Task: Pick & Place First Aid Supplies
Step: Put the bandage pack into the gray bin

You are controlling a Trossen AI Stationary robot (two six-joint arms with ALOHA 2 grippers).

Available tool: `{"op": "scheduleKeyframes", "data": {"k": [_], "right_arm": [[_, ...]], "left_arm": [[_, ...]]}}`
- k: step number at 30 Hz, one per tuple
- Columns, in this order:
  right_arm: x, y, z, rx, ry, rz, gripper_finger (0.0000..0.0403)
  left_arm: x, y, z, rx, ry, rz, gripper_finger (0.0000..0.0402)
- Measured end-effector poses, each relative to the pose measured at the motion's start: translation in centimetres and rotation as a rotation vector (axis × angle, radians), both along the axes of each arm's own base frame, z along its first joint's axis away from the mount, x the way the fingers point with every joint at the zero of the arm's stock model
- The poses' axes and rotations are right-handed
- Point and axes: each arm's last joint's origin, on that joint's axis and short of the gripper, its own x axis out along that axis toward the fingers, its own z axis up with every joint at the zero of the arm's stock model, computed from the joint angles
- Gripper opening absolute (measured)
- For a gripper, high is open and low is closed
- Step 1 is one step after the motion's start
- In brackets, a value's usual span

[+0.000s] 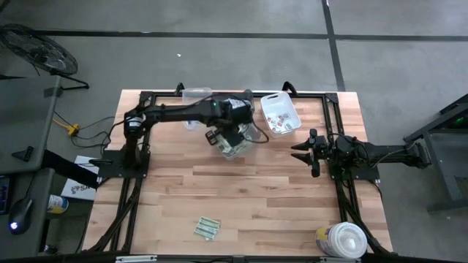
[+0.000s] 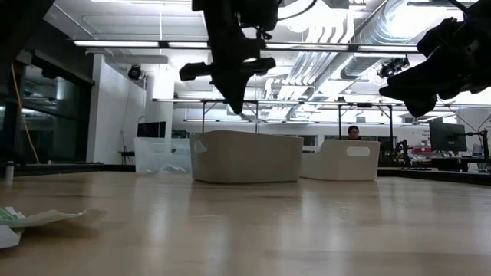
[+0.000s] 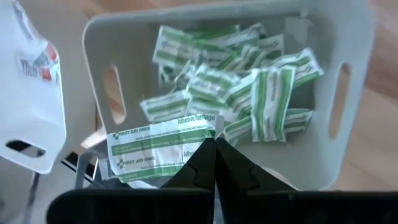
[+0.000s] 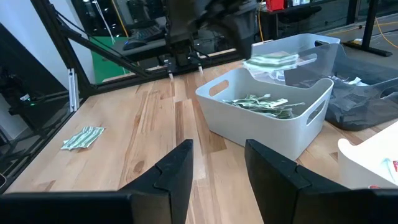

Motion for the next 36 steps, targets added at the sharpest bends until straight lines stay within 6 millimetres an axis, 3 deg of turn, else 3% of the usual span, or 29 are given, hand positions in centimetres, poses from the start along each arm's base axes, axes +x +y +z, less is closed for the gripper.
{"op": "scheduleKeyframes", "data": {"k": [4, 11, 28, 36], "right_arm": [[0.0, 0.0, 0.0, 0.0, 0.0, 0.0, 0.014], [0.0, 0.0, 0.0, 0.0, 0.0, 0.0, 0.014], [0.0, 0.0, 0.0, 0.0, -0.001, 0.0, 0.014], [0.0, 0.0, 0.0, 0.0, -0.002, 0.0, 0.014]], "left_arm": [[-0.1, 1.2, -0.7, -0.032, -0.023, 0.017, 0.0], [0.1, 1.3, -2.8, -0.067, -0.042, -0.004, 0.0], [1.0, 1.2, -4.0, -0.12, -0.085, -0.056, 0.0002], [1.0, 1.2, -3.9, -0.095, -0.075, -0.13, 0.003]]}}
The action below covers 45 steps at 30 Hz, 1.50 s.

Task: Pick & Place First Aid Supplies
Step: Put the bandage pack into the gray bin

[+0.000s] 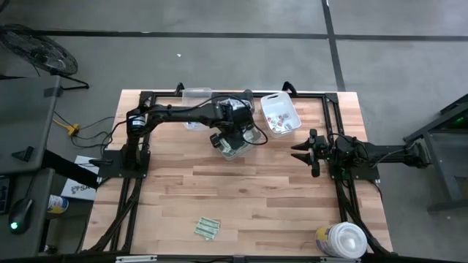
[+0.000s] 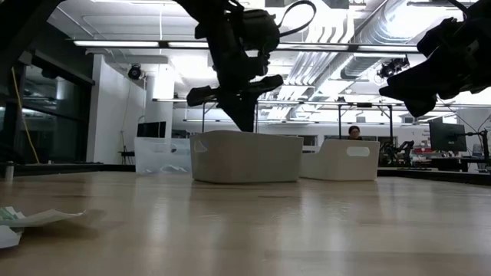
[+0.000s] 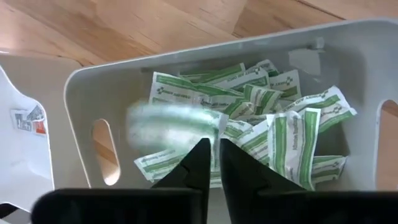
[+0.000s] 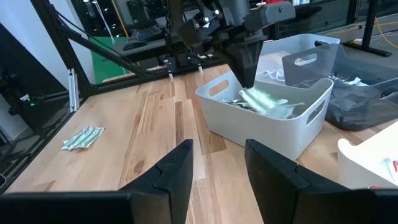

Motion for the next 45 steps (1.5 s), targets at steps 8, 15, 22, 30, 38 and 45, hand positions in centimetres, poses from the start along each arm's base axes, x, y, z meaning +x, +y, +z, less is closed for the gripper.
{"op": "scheduleKeyframes", "data": {"k": [8, 15, 22, 30, 38, 45], "right_arm": [[0.0, 0.0, 0.0, 0.0, -0.001, 0.0, 0.014], [0.0, 0.0, 0.0, 0.0, -0.001, 0.0, 0.014], [0.0, 0.0, 0.0, 0.0, 0.001, 0.0, 0.014], [0.1, 0.0, -0.1, 0.0, 0.016, 0.0, 0.014], [0.1, 0.0, -0.1, 0.0, 0.017, 0.0, 0.014], [0.1, 0.0, -0.1, 0.0, 0.018, 0.0, 0.014]], "left_arm": [[-0.1, -0.4, 0.0, 0.005, 0.018, 0.003, 0.0096], [-1.6, -2.1, 1.6, -0.004, 0.135, -0.029, 0.0105], [-4.5, -5.1, 4.4, -0.109, 0.236, 0.002, 0.0093], [-8.1, -10.4, 6.8, -0.21, 0.384, 0.272, 0.009], [-10.2, -17.5, 7.5, -0.19, 0.364, 0.511, 0.009], [-11.8, -23.0, 7.6, -0.165, 0.194, 0.672, 0.009]]}}
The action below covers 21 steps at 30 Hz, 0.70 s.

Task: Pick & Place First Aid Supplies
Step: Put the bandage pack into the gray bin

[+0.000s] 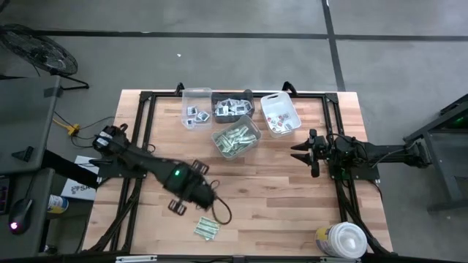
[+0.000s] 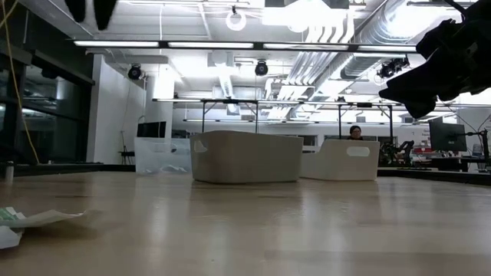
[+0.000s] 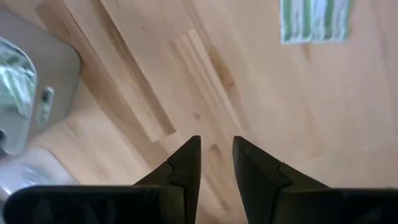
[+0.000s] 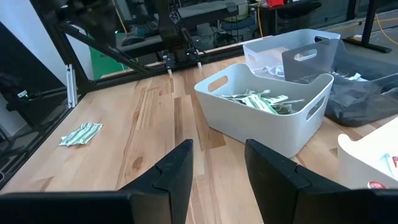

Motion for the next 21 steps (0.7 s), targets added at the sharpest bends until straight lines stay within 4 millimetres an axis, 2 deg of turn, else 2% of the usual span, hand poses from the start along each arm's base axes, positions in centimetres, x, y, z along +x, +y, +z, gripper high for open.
{"op": "scheduleKeyframes", "data": {"k": [13, 18, 21], "right_arm": [[0.0, 0.0, 0.0, 0.0, 0.0, 0.0, 0.014], [0.0, 0.0, 0.0, 0.0, -0.001, 0.0, 0.014], [0.0, 0.0, 0.0, 0.0, -0.001, -0.001, 0.014]], "left_arm": [[-1.4, -3.9, 0.0, -0.074, -0.135, 0.334, 0.009], [-1.3, -5.3, -2.4, -0.174, -0.153, 0.44, 0.009], [-1.3, -6.1, -4.9, -0.253, -0.143, 0.532, 0.009]]}}
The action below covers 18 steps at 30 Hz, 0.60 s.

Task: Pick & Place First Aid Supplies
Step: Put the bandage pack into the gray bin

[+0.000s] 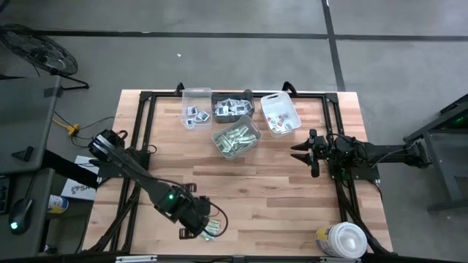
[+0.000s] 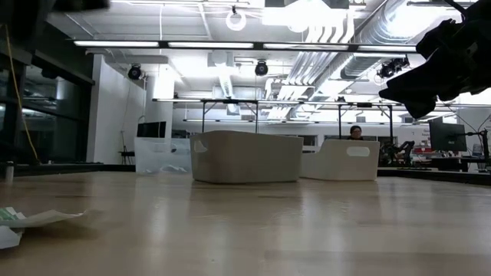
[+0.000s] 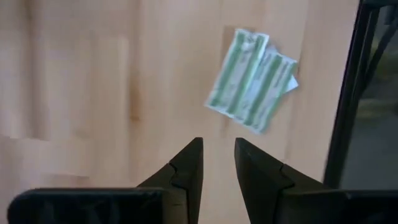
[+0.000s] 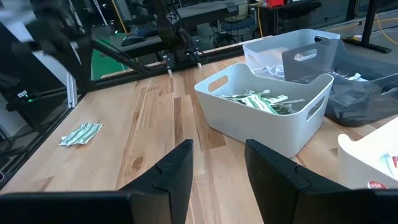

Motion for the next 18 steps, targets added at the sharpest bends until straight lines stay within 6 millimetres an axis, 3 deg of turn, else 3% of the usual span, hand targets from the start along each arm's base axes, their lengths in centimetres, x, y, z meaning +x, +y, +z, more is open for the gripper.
{"op": "scheduleKeyframes", "data": {"k": [10, 18], "right_arm": [[0.0, 0.0, 0.0, 0.0, 0.0, 0.0, 0.014], [0.0, 0.0, 0.0, 0.0, 0.0, 0.0, 0.014]], "left_arm": [[-1.0, -0.1, -6.3, -0.185, 0.093, 0.361, 0.009], [-1.1, 0.2, -8.5, -0.246, 0.05, 0.479, 0.0118]]}}
